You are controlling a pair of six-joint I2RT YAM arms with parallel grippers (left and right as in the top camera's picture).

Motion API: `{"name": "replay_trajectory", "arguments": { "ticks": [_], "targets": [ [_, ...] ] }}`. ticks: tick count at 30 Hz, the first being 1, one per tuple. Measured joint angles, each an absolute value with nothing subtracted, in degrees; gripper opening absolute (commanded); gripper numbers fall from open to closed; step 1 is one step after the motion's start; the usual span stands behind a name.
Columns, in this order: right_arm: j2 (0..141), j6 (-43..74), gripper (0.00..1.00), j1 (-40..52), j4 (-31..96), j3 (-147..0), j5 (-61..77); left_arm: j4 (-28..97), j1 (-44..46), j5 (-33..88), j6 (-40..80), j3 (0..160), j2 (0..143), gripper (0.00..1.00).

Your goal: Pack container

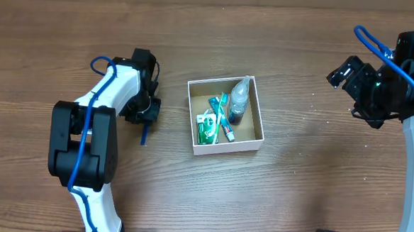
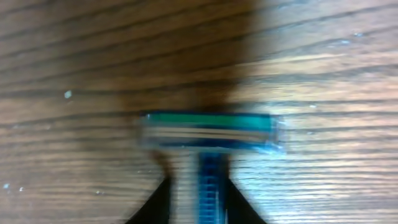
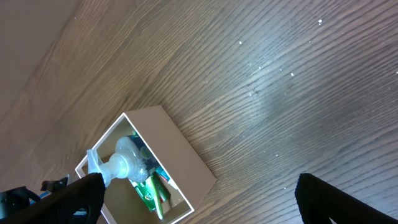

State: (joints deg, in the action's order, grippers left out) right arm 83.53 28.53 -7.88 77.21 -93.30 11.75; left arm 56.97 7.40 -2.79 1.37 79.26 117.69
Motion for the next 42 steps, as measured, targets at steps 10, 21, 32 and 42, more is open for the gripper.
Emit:
{"name": "replay_trajectory", "arguments": {
  "ticks": [10, 21, 32, 42],
  "targets": [
    [83.53, 28.51, 1.0, -7.88, 77.21, -93.3, 11.77, 71.75, 10.39, 6.83, 1.76, 98.21, 110.78, 0.04],
    [83.53, 28.56, 1.0, -7.88, 77.23, -93.3, 11.79, 58.33, 29.91, 8.91, 14.15, 94.28, 108.77, 0.65],
    [83.53, 23.4, 1.0, -7.88, 72.58, -93.3, 13.47, 87.74, 14.76, -3.62, 13.3, 113.84, 91.74, 0.84],
    [57.3, 12.82, 1.0, -5.91, 66.52, -93.54, 17.58, 94.26, 5.1, -7.25, 12.97, 114.02, 71.72, 1.0]
  ]
}}
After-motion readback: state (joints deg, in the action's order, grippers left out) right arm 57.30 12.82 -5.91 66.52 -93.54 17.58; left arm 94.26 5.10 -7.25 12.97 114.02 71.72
